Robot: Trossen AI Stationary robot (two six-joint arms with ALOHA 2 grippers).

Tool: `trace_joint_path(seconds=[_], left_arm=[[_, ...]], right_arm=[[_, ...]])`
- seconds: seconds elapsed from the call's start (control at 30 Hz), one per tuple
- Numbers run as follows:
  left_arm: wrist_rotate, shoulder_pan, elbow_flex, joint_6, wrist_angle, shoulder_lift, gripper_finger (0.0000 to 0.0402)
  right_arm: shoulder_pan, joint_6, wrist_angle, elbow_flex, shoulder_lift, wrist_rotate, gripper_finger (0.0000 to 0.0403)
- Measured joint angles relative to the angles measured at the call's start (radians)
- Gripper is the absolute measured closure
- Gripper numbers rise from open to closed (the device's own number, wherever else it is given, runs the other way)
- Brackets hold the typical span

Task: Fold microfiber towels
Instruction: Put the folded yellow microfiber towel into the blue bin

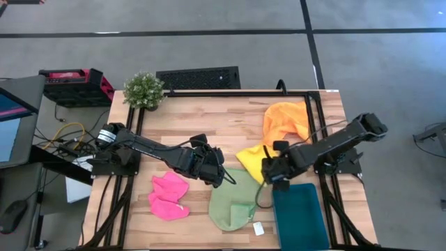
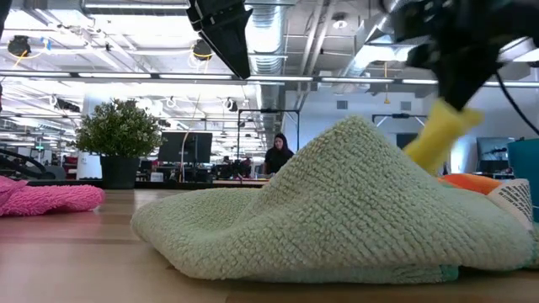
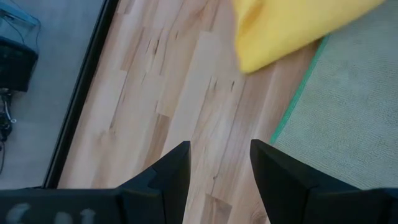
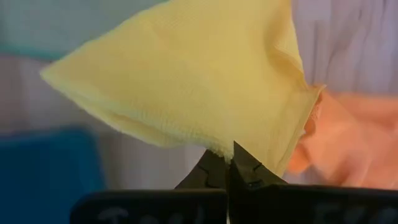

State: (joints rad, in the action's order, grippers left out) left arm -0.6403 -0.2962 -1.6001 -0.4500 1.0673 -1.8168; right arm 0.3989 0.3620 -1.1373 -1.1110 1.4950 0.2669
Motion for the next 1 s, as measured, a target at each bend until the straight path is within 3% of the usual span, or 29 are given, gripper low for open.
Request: trace_joint_path(seconds=[0.3,0.7,1.0], left_arm=[[0.002,0.0,0.0,-0.007,-0.003,0.0,0.0242],[0.003,0.0,0.0,-0.009,-0.004,0.0,0.0242],[0.002,0.0,0.0,-0.008,-0.012,0.0,0.0242]], right_arm=[[0.187,0.243,-0.042,0.0,-0.069,-0.067,0.0397],[0.403,0.642,-0.112,0.001,-0.067,-0.185,0.0397],[0.536,0.869,-0.066,0.001,-0.067,-0.19,0.0397]])
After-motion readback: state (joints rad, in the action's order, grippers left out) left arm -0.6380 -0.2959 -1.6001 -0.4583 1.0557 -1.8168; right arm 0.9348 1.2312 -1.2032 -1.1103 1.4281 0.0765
